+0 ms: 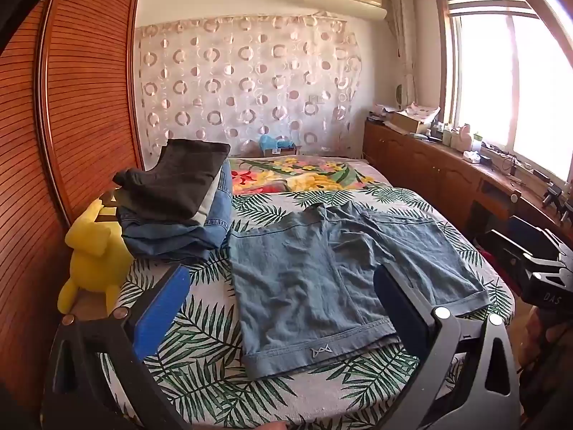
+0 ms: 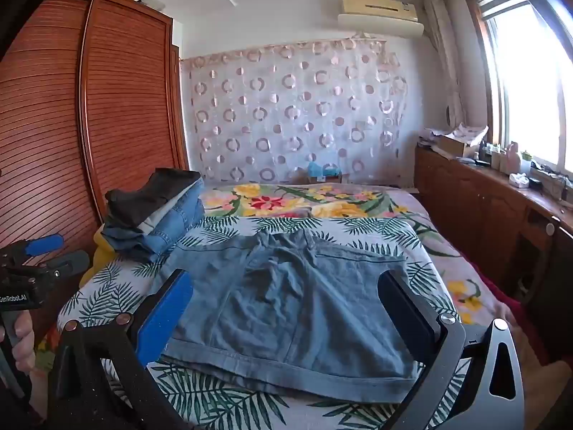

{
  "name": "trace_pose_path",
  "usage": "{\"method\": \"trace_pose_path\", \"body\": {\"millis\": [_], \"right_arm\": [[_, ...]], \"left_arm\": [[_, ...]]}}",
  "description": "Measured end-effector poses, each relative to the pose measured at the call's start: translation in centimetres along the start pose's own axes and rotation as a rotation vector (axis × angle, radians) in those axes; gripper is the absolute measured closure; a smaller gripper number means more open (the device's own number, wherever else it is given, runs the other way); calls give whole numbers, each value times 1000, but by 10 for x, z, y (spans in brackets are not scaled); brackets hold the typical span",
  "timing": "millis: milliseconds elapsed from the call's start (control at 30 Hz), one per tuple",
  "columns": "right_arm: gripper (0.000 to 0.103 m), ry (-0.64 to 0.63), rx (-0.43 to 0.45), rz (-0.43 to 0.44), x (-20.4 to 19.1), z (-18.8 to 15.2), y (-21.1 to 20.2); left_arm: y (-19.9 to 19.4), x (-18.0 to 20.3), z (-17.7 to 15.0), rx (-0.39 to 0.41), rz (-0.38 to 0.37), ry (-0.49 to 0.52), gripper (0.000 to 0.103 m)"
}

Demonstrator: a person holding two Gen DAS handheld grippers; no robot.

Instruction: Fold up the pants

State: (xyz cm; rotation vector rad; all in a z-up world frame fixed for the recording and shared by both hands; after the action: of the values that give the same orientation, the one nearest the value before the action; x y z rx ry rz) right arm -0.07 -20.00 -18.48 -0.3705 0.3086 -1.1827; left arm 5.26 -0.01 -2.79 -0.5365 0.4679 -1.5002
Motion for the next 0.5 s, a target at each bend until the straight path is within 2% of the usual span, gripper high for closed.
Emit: {"method": "trace_pose_path", "body": {"millis": [500], "right_arm": [[0,7,17,-1,-1,1,-5]], "left_arm": [[-2,-6,-3,-16,1,7,0]]}}
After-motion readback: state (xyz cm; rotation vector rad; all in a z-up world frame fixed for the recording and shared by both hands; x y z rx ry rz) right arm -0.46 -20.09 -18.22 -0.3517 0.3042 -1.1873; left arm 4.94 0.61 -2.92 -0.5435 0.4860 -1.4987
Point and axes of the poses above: each gripper's, at about its wrist camera, not at the fingertips, and y roughly the way its jaws point, x to its right, z to its top, the point moved 6 cm from there along y, roughly the way its jaws point, and after that the axes turned 9 degrees about -x, right-handed, at the moved point
